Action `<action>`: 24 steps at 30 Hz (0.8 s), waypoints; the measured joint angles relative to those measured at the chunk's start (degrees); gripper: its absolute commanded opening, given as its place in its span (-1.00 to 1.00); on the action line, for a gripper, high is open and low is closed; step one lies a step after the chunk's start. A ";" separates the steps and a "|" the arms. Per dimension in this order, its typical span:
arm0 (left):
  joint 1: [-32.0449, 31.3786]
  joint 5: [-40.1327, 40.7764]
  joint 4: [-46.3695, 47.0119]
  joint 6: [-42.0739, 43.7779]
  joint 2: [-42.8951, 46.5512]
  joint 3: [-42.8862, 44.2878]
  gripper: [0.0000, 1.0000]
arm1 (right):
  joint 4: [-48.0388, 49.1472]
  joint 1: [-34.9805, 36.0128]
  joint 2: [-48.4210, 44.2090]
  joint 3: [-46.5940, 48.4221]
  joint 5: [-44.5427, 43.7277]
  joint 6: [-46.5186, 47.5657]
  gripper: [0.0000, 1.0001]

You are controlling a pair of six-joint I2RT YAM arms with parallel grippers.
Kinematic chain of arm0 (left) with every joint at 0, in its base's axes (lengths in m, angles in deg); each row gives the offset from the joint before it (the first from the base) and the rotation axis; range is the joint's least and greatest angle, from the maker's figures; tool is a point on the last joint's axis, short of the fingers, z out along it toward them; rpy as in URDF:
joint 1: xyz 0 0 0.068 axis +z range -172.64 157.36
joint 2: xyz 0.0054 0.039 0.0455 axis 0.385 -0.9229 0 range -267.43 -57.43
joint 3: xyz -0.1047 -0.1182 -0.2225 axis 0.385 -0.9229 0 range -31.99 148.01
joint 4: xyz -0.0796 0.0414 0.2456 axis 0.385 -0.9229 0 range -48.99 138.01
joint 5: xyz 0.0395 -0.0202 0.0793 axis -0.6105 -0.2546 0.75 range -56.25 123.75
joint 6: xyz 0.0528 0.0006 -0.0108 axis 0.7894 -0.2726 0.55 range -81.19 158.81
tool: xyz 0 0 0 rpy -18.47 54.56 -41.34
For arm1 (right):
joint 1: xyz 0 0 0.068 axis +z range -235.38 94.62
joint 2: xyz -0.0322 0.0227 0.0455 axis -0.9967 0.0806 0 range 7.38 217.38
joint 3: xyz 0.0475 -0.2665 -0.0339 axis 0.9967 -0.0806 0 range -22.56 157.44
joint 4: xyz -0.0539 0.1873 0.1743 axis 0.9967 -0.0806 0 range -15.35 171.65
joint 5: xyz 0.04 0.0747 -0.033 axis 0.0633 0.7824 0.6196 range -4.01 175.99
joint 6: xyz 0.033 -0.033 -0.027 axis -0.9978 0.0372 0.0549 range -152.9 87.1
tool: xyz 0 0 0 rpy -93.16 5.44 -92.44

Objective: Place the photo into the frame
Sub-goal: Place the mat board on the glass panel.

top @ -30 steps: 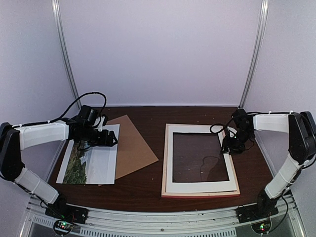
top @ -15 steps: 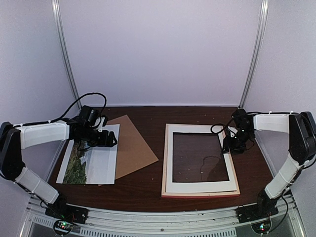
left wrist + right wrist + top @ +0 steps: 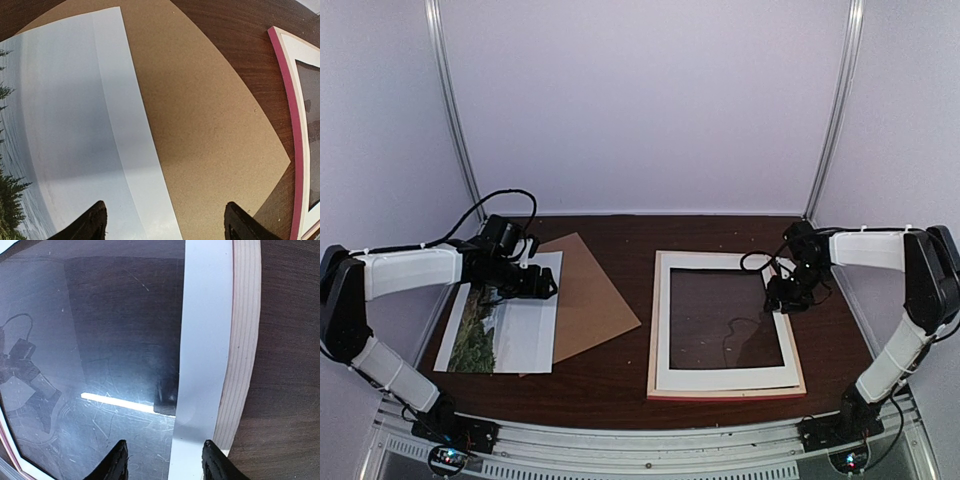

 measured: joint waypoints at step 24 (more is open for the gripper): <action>0.00 0.13 0.00 0.00 -0.50 0.02 0.62 | 2.21 3.06 0.00 -3.48 -0.26 -2.78 0.00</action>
